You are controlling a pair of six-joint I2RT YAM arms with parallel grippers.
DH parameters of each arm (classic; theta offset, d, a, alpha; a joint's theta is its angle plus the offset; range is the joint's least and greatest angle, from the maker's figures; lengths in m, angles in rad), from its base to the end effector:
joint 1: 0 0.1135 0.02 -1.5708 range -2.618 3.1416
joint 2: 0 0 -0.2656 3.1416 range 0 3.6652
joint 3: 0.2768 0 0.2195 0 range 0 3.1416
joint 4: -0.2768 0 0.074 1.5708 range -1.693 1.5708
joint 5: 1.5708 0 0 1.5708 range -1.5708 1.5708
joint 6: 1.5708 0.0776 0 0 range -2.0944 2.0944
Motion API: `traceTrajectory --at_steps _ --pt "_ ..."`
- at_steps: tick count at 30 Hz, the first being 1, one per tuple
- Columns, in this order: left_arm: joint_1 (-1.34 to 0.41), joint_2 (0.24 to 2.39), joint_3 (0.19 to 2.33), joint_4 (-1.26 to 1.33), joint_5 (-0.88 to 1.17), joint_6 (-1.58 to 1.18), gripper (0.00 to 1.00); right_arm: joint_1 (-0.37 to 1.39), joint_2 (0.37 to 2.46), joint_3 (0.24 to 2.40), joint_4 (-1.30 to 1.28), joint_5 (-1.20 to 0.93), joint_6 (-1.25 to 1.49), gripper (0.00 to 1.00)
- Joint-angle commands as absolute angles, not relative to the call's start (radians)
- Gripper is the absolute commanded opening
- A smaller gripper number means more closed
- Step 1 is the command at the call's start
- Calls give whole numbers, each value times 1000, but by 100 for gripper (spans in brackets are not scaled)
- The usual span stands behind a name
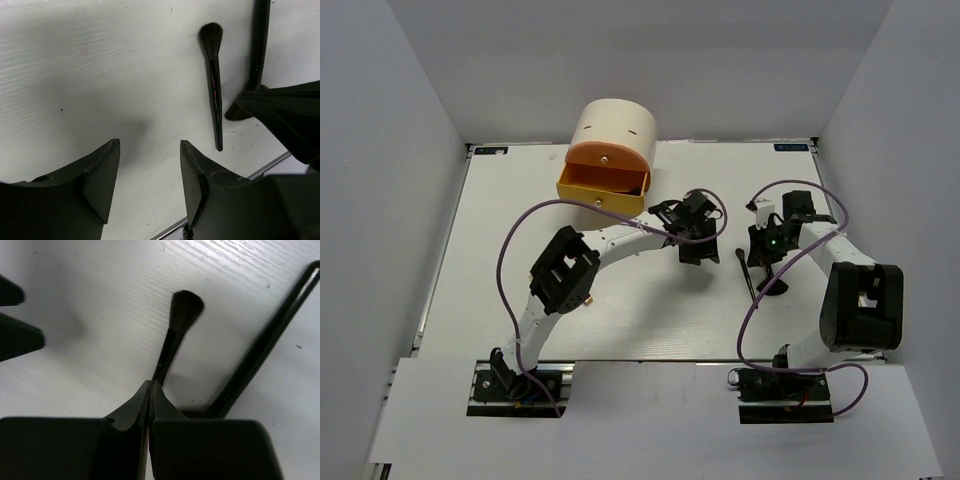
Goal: Organize the makeup
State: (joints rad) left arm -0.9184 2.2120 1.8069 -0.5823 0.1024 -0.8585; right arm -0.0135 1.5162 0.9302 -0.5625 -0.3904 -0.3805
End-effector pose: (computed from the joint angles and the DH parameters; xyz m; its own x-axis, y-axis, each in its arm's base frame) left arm 0.2850 -0.3861 0.1721 -0.9553 0.0102 -0.2955 0.1555 0.8674 -0.4727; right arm 0.2747 0.0258 0.1790 -0.7936 -0.3327 -0.5095 -0.4719 0.8651 0.1701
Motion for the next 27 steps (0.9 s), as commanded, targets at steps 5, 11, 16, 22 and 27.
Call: traceTrajectory --at_steps 5,11,16,22,27 --pt "-919 2097 1787 -566 69 -874 68 31 1522 899 -471 -189 -394 0" --pt "-919 2095 1787 -572 66 -877 72 66 1568 873 -459 -152 -391 0" --pt "-919 2091 1786 -580 60 -877 73 93 1585 853 -457 -149 -376 0" --pt "-919 2083 1773 -592 60 -887 73 118 1595 861 -502 -235 -362 0" --pt "-919 2075 1763 -594 63 -888 73 158 1624 916 -569 -396 -315 0"
